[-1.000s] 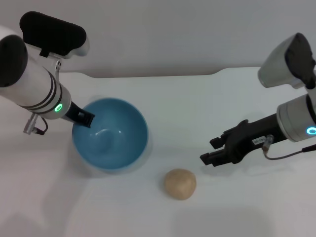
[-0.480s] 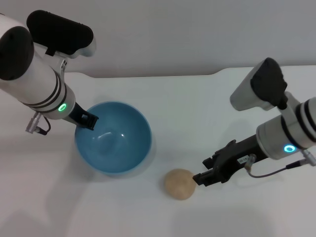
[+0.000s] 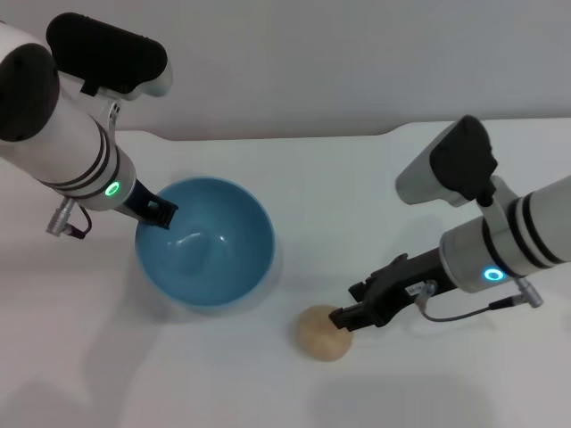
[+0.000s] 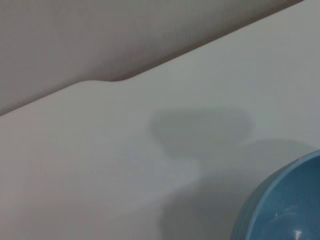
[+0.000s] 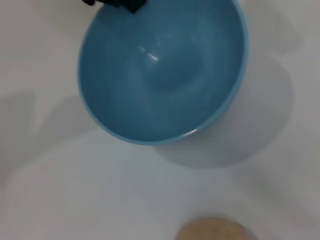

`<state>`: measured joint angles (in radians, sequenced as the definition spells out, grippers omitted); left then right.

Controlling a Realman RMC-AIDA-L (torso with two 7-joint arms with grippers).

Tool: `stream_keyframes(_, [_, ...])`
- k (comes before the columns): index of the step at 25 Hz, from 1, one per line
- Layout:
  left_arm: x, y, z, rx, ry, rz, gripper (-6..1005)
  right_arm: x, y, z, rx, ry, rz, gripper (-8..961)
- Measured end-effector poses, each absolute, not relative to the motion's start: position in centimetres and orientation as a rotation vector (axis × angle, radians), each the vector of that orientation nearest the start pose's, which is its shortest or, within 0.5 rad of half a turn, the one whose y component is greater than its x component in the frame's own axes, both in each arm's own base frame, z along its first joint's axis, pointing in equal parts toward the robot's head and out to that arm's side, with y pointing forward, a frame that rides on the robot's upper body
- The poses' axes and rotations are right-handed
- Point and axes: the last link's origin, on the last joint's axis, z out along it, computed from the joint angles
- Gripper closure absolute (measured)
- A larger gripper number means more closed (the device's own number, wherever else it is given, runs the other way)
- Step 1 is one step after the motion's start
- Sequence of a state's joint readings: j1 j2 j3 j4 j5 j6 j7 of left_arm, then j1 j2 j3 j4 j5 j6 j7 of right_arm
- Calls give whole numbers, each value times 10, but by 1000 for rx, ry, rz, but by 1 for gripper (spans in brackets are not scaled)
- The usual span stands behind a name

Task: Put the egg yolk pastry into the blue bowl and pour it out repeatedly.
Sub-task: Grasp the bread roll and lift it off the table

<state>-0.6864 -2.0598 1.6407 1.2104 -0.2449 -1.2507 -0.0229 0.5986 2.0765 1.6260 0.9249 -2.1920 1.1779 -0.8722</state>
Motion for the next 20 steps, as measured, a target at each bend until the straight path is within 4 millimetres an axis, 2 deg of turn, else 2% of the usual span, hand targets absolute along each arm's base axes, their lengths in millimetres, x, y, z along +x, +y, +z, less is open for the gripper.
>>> stream_keyframes(20, [-180, 399, -20, -2082, -1047, 469, 999, 215, 345, -104, -2795, 979, -161, 453])
